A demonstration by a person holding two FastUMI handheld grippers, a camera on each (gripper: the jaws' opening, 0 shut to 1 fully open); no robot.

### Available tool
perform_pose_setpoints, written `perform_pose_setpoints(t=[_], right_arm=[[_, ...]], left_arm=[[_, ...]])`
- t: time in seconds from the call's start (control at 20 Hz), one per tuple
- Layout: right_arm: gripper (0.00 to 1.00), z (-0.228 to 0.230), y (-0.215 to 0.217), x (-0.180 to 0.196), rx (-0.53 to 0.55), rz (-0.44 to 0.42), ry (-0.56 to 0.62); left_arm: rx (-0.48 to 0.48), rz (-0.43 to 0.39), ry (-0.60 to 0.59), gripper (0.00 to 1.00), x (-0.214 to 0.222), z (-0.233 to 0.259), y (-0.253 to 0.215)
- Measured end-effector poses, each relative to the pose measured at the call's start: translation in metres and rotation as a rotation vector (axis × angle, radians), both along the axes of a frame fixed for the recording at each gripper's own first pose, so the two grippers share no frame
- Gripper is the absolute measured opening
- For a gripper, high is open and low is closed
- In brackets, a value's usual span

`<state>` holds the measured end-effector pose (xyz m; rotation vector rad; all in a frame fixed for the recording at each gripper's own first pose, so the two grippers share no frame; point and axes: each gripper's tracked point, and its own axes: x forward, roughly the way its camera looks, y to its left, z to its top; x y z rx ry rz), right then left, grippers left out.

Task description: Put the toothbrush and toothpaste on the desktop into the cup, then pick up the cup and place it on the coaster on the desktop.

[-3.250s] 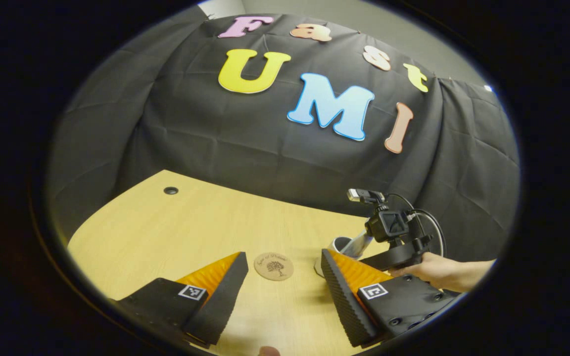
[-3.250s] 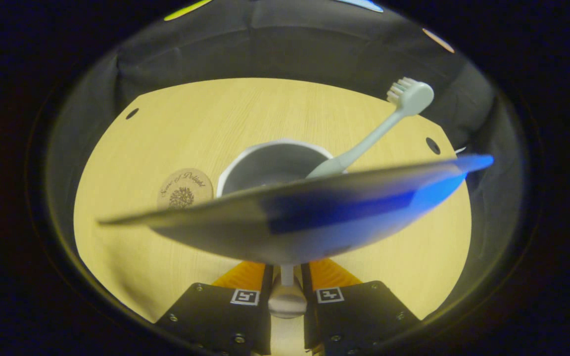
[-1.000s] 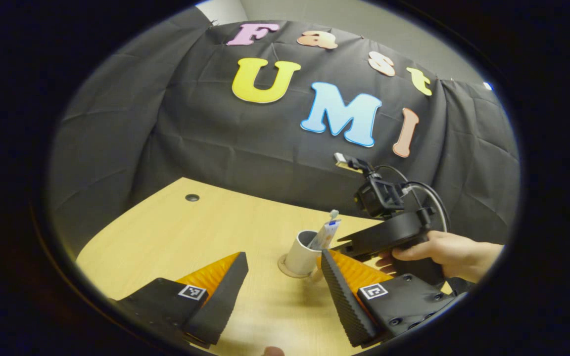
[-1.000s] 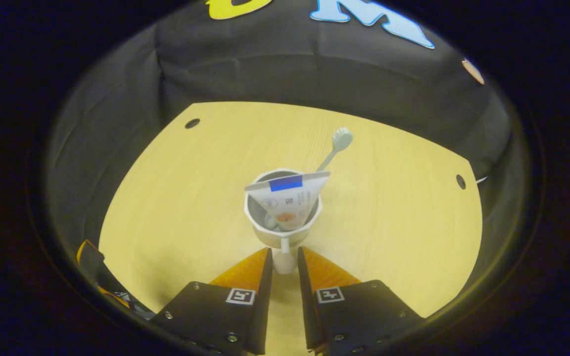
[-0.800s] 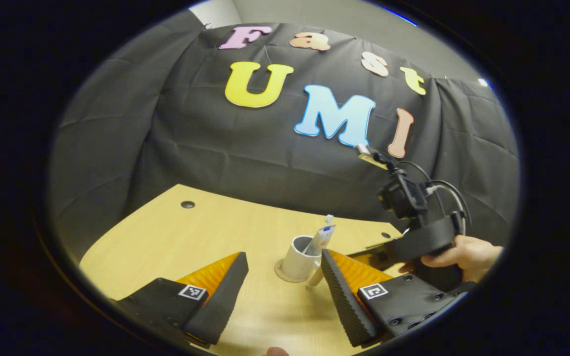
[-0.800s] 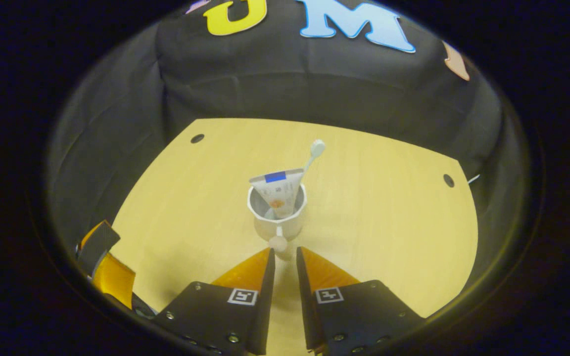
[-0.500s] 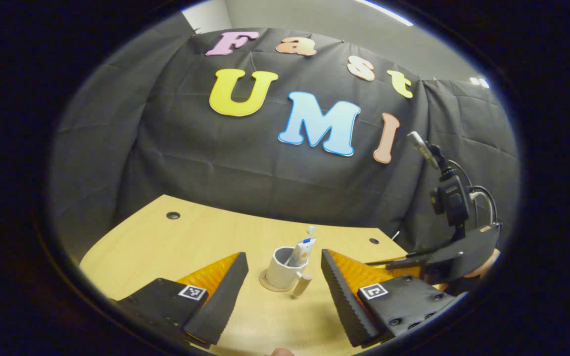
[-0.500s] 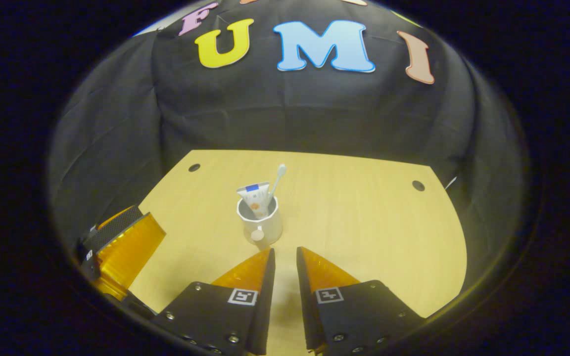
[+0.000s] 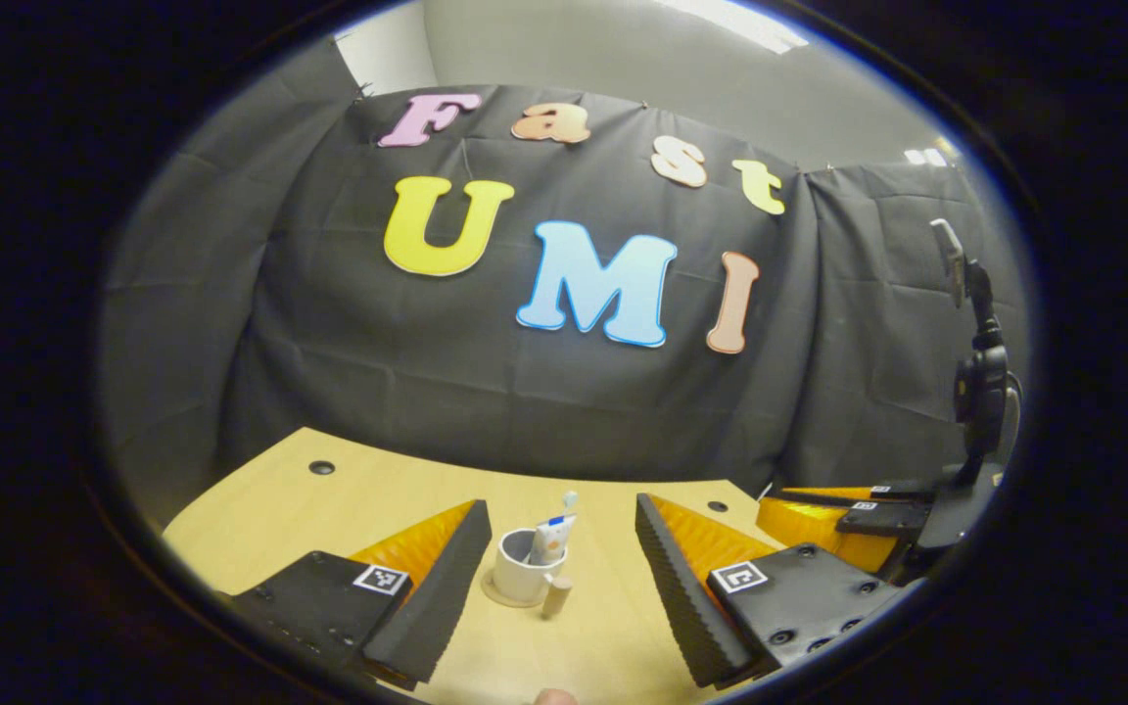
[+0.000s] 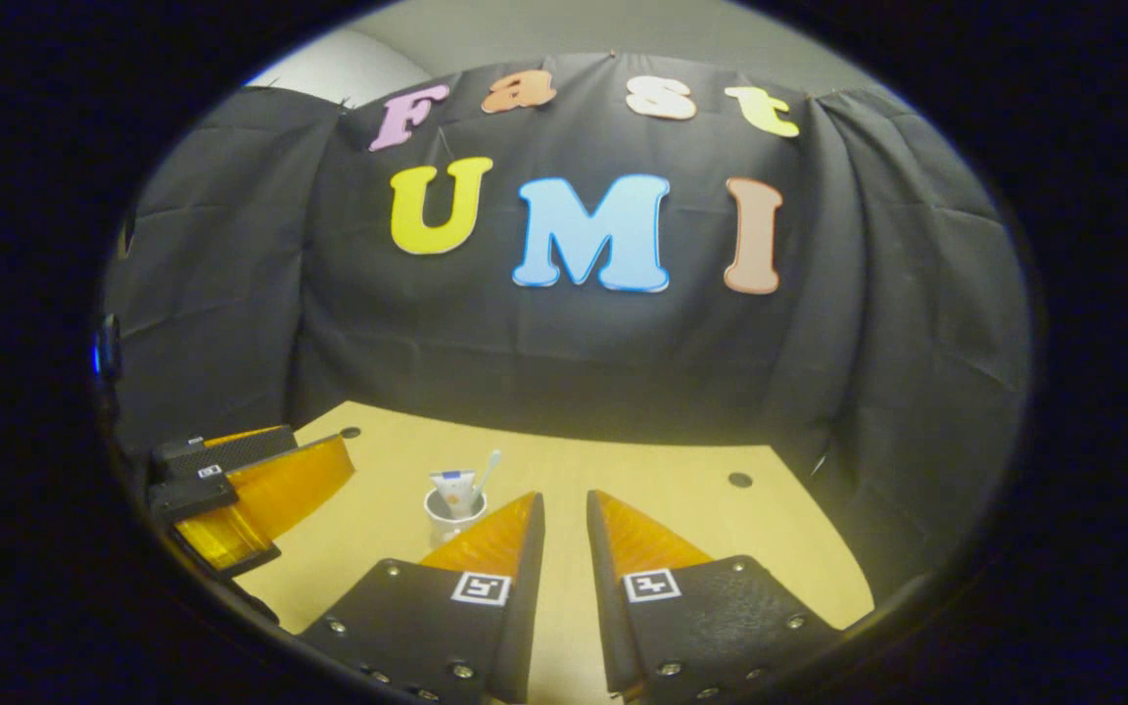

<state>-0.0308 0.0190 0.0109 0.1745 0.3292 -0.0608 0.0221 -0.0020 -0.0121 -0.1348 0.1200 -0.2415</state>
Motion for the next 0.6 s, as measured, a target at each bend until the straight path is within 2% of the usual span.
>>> perform_pose_setpoints(t=[0.05,0.2,0.25,0.3,0.4,0.5,0.6], right_arm=[[0.28,0.006,0.0,-0.002,-0.011,-0.01,-0.039],[0.28,0.019,-0.004,-0.008,-0.019,-0.024,-0.106],[0.28,0.021,-0.008,-0.013,-0.024,-0.037,-0.114],[0.28,0.022,-0.012,-0.017,-0.023,-0.052,-0.117],[0.28,0.023,-0.011,-0.022,-0.001,-0.057,-0.126],[0.28,0.021,-0.014,-0.026,-0.001,-0.065,-0.123],[0.28,0.02,-0.019,-0.027,-0.014,-0.07,-0.125]], left_arm=[[0.0,0.003,-0.007,0.96,-0.004,0.004,-0.003],[-0.003,0.017,-0.016,0.99,-0.016,0.006,-0.005],[-0.004,0.022,-0.017,0.96,-0.02,0.006,-0.006],[-0.002,0.029,-0.017,0.99,-0.024,0.006,-0.005],[-0.001,0.045,-0.021,0.93,-0.03,0.008,-0.002],[-0.008,0.055,-0.023,0.96,-0.036,0.009,-0.001],[-0.009,0.066,-0.026,0.93,-0.04,0.011,0.002]])
